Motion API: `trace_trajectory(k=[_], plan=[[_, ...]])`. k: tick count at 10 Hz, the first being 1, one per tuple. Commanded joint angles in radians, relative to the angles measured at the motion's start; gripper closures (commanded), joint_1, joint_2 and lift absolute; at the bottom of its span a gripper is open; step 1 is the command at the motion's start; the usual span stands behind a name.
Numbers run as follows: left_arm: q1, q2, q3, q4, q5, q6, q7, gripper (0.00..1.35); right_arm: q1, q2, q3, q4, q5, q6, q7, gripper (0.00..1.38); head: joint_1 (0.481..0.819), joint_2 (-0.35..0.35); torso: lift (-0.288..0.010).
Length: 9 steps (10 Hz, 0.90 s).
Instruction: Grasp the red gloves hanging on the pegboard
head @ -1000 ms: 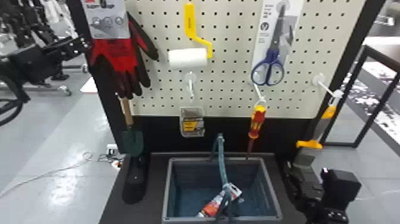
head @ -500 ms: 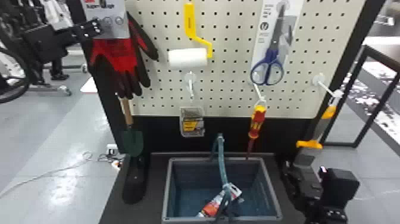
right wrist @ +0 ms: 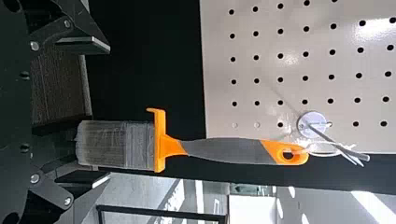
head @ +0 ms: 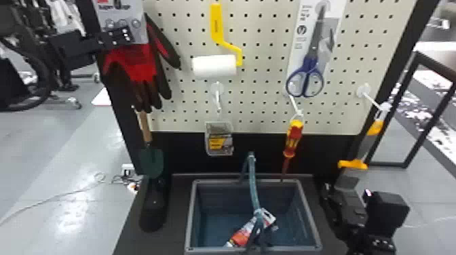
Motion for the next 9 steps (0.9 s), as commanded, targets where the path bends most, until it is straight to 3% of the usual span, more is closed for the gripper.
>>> trace_trajectory(k=[1,3,4,5,9], plan=[[-0.015,0.002,-0.017,0.011,0.001,0.006,-0.002,0.34,-0.001,0.0,0.0,0.0,0.0,0.0,0.001,0.32,0.549,0.0,-0.1],[-0.027,0.004,-0.038,0.026,0.007,0.015,-0.017,0.93,-0.005,0.0,0.0,0.003,0.0,0.0,0.007,0.32,0.549,0.0,-0.1],[-0.03,0.004,-0.044,0.03,0.006,0.018,-0.018,1.14,-0.005,0.0,0.0,0.005,0.0,0.0,0.007,0.32,0.549,0.0,-0.1],[-0.03,0.004,-0.044,0.031,0.006,0.021,-0.02,1.22,-0.005,-0.002,0.0,0.005,0.0,0.0,0.009,0.32,0.549,0.0,-0.1],[-0.026,0.006,-0.046,0.039,0.006,0.023,-0.034,1.22,-0.005,-0.002,0.0,0.003,0.001,0.0,0.009,0.32,0.549,0.0,-0.1]])
